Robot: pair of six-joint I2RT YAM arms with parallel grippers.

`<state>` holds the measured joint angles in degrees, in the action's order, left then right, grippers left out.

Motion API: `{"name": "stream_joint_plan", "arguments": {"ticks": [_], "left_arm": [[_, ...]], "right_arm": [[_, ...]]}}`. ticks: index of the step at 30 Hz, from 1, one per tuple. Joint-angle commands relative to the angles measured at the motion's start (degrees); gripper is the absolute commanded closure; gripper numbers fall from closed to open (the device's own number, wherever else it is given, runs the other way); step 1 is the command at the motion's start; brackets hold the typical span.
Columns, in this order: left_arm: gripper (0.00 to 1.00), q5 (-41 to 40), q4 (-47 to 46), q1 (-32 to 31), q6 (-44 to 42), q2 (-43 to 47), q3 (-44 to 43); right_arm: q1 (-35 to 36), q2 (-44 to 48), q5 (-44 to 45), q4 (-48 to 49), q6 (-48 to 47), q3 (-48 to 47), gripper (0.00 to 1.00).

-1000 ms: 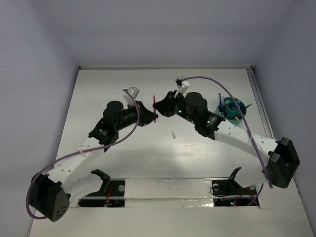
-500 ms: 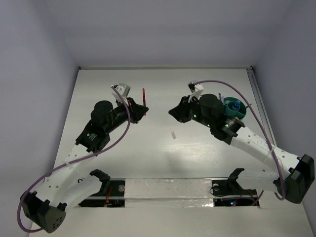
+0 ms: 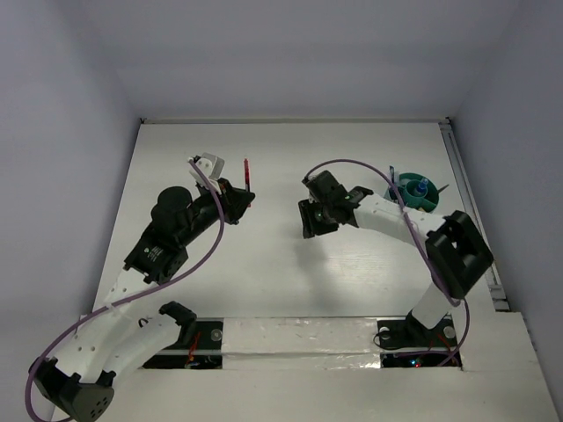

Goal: Sort the stationery into containers
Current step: Close the pen cap on the pen.

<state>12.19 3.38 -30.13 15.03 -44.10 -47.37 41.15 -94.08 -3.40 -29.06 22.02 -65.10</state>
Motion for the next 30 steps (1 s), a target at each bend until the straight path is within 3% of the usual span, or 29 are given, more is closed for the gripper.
{"name": "stream_joint_plan", "arguments": {"ticks": [1, 9, 16, 22, 25, 30], "left_arm": [[1.00, -0.32, -0.83, 0.25, -0.96, 0.59, -0.35], [1.00, 1.44, -0.56, 0.77, -0.96, -0.11, -0.44], [1.00, 1.96, -0.74, 1.30, -0.96, -0.20, -0.35], [1.00, 1.88, -0.65, 1.30, -1.14, -0.73, -0.35], [1.00, 1.88, -0.65, 1.82, -1.14, -0.90, -0.26], [1.00, 1.96, -0.57, 1.83, -1.14, -1.87, -0.26]], "right_arm": [[-0.10, -3.89, 0.76, -3.63, -1.89, -5.47, 0.51], [-0.10, -11.29, 2.52, -6.18, -2.07, -9.78, 0.50], [-0.10, -15.51, 4.01, -7.06, -2.24, -11.27, 0.58], [0.43, -17.27, 6.21, -6.89, -2.69, -12.24, 0.86], [0.43, -16.75, 5.34, -5.14, -1.81, -12.15, 0.94], [-0.71, -15.87, -0.73, -2.41, -1.54, -12.24, 0.98]]}}
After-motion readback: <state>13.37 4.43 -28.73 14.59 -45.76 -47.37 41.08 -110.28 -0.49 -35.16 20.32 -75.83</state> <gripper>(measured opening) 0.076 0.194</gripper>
